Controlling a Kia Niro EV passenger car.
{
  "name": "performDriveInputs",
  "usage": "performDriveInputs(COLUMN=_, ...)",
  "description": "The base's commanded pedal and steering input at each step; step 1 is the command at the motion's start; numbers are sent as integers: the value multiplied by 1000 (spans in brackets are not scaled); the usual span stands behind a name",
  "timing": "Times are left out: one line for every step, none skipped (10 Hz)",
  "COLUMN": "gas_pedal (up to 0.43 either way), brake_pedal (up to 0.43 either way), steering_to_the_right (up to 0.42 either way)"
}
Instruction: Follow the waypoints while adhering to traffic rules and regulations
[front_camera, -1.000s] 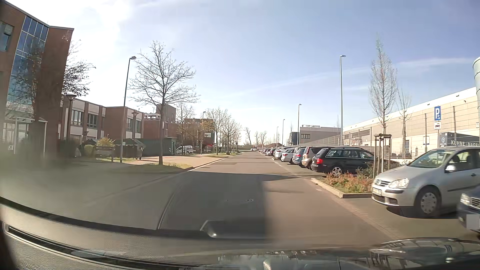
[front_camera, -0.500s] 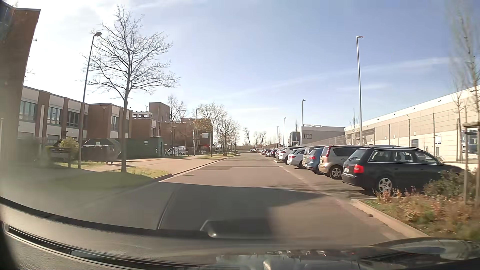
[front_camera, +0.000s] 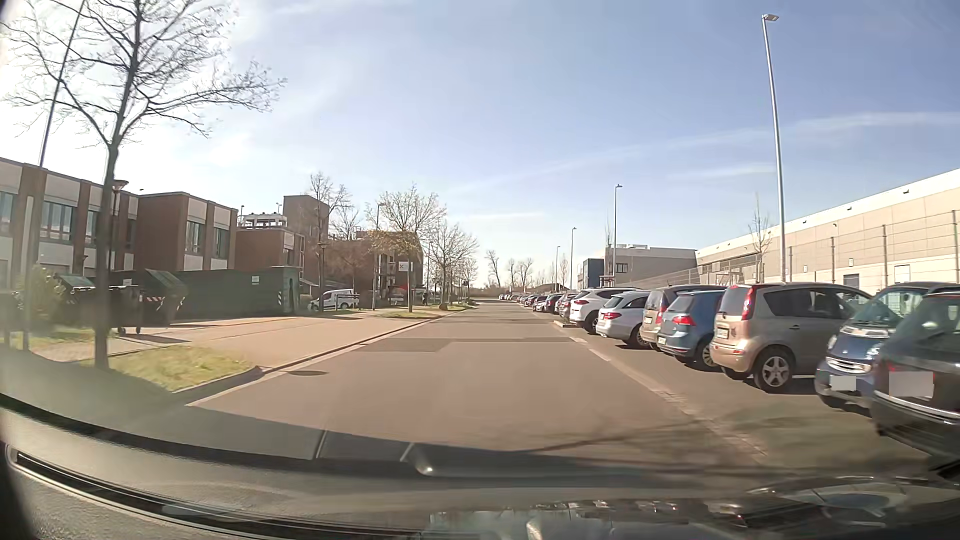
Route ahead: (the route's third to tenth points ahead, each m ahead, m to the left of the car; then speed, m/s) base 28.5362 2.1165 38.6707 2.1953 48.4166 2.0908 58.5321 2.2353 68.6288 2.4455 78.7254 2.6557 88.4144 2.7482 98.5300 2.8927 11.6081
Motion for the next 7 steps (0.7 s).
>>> performDriveInputs(gas_pedal=157, brake_pedal=0, steering_to_the_right=0)
performDriveInputs(gas_pedal=157, brake_pedal=0, steering_to_the_right=0)
performDriveInputs(gas_pedal=157, brake_pedal=0, steering_to_the_right=0)
performDriveInputs(gas_pedal=157, brake_pedal=0, steering_to_the_right=0)
performDriveInputs(gas_pedal=157, brake_pedal=0, steering_to_the_right=0)
performDriveInputs(gas_pedal=157, brake_pedal=0, steering_to_the_right=0)
performDriveInputs(gas_pedal=157, brake_pedal=0, steering_to_the_right=0)
